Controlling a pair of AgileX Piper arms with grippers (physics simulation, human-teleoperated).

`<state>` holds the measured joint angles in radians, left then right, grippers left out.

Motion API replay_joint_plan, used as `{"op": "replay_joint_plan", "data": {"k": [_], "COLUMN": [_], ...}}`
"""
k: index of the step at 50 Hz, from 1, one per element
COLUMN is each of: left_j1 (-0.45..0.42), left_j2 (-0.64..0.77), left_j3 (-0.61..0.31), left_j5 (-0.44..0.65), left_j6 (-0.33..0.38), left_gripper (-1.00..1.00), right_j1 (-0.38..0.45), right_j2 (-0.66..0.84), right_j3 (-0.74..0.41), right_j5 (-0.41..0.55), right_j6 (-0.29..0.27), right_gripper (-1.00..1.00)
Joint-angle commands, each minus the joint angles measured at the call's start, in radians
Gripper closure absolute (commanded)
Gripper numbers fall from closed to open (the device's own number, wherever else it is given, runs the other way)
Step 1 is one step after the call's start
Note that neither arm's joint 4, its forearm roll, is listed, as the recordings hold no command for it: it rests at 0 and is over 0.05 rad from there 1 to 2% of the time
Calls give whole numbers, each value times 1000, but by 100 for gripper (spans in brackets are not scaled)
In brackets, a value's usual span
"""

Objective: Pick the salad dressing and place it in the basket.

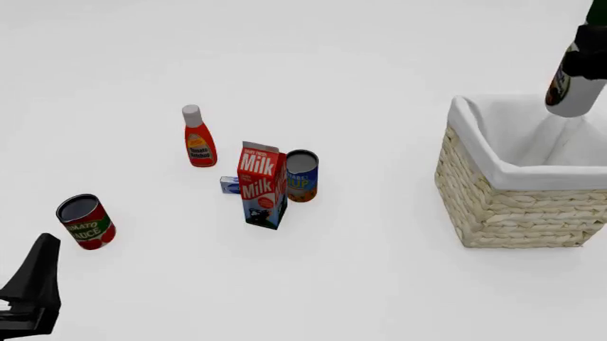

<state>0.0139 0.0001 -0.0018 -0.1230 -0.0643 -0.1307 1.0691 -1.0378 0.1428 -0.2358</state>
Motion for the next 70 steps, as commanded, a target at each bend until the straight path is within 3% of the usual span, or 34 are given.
{"op": "replay_joint_plan", "data": {"k": [1,32,70], "left_j1": [3,-4,-1], "left_j2": [0,0,0], "left_j3": [0,-1,1], "left_j5": [0,-1,6], "left_j6": [-1,4,2], "left_gripper": [-100,-100,-100], "right_j1": [-21,-56,-73], "right_j2": [23,131,251], "right_j3": [26,41,84], "right_j5": [-19,-86,-193], "right_j6": [11,-4,28], "right_gripper": [100,100,100]}}
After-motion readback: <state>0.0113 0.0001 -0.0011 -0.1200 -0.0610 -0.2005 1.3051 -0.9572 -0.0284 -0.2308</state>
